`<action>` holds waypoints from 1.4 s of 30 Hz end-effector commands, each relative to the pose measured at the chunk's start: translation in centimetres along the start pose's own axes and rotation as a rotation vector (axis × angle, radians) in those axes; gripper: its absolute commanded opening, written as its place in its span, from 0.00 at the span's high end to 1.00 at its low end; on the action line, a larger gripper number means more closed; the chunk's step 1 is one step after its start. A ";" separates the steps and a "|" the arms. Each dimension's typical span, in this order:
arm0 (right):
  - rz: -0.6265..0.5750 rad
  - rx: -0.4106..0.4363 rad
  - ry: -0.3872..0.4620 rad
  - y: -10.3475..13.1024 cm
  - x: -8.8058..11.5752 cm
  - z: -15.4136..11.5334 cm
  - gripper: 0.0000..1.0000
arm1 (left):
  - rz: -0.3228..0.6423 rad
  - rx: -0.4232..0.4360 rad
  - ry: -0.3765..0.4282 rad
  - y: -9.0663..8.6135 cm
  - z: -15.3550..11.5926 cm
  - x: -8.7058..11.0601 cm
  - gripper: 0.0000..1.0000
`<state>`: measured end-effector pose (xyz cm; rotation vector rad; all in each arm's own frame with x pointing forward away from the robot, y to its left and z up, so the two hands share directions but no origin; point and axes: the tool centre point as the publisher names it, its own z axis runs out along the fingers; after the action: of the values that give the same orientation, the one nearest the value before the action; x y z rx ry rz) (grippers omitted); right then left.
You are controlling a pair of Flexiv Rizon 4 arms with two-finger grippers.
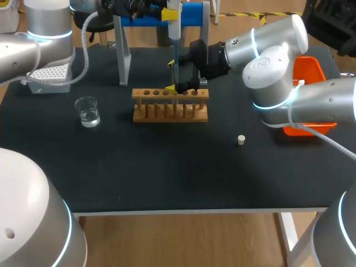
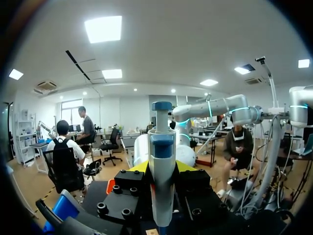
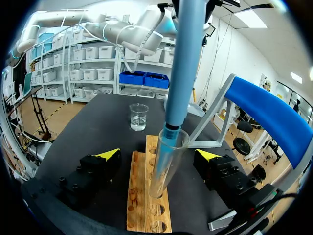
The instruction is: Invert the test tube, pick up the pipette, mount the tip to pipette, aspirate from beaker and dispense into the tube, eject the tip, return the pipette, and cap with the stopper.
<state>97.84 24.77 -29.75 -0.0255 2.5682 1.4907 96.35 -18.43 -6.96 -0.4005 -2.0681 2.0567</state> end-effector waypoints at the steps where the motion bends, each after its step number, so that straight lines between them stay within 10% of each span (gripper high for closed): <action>1: 0.000 0.000 0.003 0.0 0.0 -0.1 0.00 | 0.001 0.005 -0.001 0.3 0.0 0.0 1.00; 42: 0.000 0.000 0.003 0.0 0.0 -0.1 0.00 | 0.001 0.009 -0.008 1.0 -0.3 -0.3 1.00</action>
<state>97.84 24.77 -29.75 -0.0255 2.5682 1.4907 96.58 -18.26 -7.88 -0.3874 -2.0645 2.0713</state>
